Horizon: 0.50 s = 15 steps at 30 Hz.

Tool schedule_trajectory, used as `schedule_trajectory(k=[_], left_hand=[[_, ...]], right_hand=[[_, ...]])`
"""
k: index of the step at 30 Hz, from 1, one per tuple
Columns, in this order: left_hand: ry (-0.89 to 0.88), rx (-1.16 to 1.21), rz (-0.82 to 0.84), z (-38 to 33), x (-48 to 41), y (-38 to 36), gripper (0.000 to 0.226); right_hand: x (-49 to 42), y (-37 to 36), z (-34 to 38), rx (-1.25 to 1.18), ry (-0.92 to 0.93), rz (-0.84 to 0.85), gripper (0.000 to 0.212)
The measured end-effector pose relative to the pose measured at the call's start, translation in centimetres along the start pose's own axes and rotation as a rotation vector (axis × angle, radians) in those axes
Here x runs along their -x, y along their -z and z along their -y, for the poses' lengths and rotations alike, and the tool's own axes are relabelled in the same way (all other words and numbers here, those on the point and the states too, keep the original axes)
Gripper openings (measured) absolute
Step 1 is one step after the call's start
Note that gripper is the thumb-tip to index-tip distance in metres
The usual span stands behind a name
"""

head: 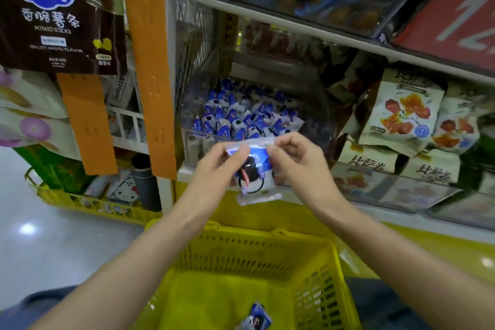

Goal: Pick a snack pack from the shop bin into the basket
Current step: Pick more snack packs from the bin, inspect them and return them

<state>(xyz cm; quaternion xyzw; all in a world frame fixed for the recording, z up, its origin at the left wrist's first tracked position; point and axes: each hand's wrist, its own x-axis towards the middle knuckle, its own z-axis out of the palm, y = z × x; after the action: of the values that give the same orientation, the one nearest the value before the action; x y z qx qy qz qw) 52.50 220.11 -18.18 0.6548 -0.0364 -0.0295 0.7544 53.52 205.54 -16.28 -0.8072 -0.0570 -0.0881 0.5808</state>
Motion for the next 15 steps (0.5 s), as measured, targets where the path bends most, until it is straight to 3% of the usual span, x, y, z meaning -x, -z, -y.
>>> schedule_trajectory(k=[6, 8, 12, 15], left_hand=[[0.137, -0.072, 0.016, 2.7, 2.3, -0.7, 0.019], [0.153, -0.102, 0.039, 3.3, 2.5, -0.7, 0.019], [0.143, -0.089, -0.005, 3.9, 2.7, -1.5, 0.012], [0.158, -0.107, -0.053, 4.3, 2.5, -1.8, 0.022]], right_hand=[[2.7, -0.8, -2.6, -0.157, -0.254, 0.142, 0.014], [3.1, -0.9, -3.1, -0.144, -0.253, 0.199, 0.013], [3.1, -0.8, -4.0, -0.071, -0.194, 0.152, 0.019], [3.1, -0.6, -4.7, -0.075, -0.174, 0.144, 0.019]])
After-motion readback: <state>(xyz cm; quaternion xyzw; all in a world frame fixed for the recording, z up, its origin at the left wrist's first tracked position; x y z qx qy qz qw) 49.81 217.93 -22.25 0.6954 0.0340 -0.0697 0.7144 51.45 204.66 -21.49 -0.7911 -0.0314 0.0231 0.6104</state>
